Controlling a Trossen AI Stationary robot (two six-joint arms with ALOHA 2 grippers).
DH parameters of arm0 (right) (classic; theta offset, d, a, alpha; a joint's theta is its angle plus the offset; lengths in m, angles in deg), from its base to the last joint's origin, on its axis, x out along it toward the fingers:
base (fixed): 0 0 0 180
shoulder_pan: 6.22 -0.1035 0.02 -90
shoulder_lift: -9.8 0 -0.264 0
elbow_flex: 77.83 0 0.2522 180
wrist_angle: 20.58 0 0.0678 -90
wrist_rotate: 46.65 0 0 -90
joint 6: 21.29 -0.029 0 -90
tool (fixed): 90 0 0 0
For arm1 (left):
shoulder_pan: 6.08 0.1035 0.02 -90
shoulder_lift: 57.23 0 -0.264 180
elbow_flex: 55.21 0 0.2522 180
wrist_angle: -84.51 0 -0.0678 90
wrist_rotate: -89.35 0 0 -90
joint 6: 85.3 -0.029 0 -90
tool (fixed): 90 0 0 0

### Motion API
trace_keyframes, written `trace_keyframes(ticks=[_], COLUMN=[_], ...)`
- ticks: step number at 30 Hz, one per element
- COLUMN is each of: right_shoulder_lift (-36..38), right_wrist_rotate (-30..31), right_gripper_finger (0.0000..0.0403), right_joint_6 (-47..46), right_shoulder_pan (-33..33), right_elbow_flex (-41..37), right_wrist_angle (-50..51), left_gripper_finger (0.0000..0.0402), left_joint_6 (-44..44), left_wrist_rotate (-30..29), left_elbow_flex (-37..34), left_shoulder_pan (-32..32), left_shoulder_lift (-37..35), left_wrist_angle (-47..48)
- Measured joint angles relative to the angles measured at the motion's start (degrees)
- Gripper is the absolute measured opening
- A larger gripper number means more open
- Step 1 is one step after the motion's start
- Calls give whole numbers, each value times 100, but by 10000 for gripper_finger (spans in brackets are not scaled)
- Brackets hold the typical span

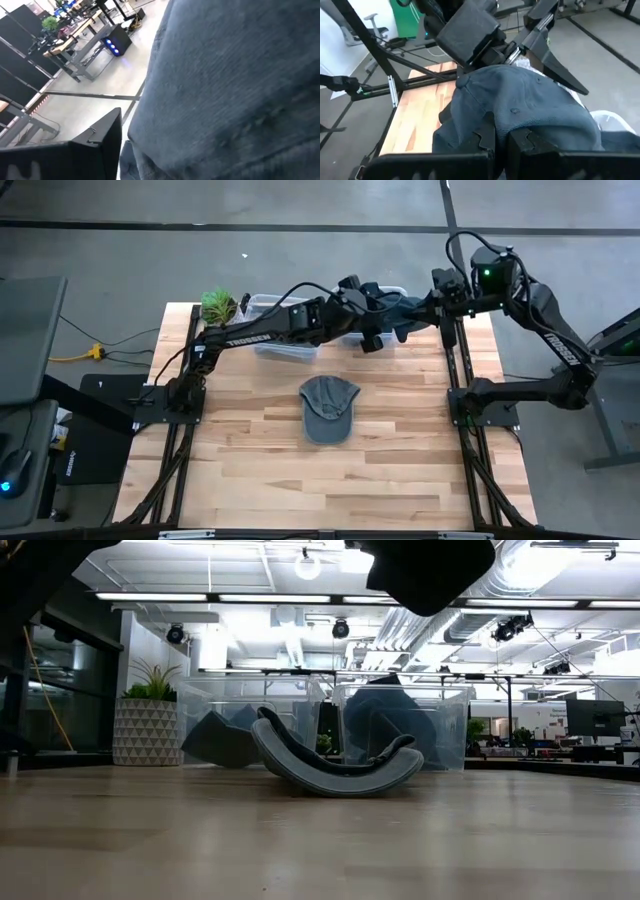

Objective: Pick & Place hat
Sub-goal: Put the blue cap into the right transparent bin

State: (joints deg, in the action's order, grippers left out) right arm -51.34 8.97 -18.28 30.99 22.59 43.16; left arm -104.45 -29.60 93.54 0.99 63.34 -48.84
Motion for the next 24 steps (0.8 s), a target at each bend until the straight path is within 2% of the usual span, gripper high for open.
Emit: trace_keyframes(ticks=[4,10,12,24], right_shoulder_lift=[0,0,0,2], right_wrist_rotate=[-225,-255,-263,-263], right_gripper_finger=[2,2,2,3], right_joint_6=[-51,-53,-57,12], right_shoulder_pan=[0,0,0,-2], right_elbow_flex=[0,0,0,0], right_wrist_angle=[-125,-219,-241,-267], left_gripper_finger=[181,43,12,0], left_joint_6=[37,271,399,1210], left_wrist_rotate=[-37,17,136,431], left_elbow_flex=[0,0,0,0], left_shoulder_pan=[0,2,3,7], left_shoulder_lift=[0,0,0,2], left_wrist_angle=[-37,-275,-400,-452])
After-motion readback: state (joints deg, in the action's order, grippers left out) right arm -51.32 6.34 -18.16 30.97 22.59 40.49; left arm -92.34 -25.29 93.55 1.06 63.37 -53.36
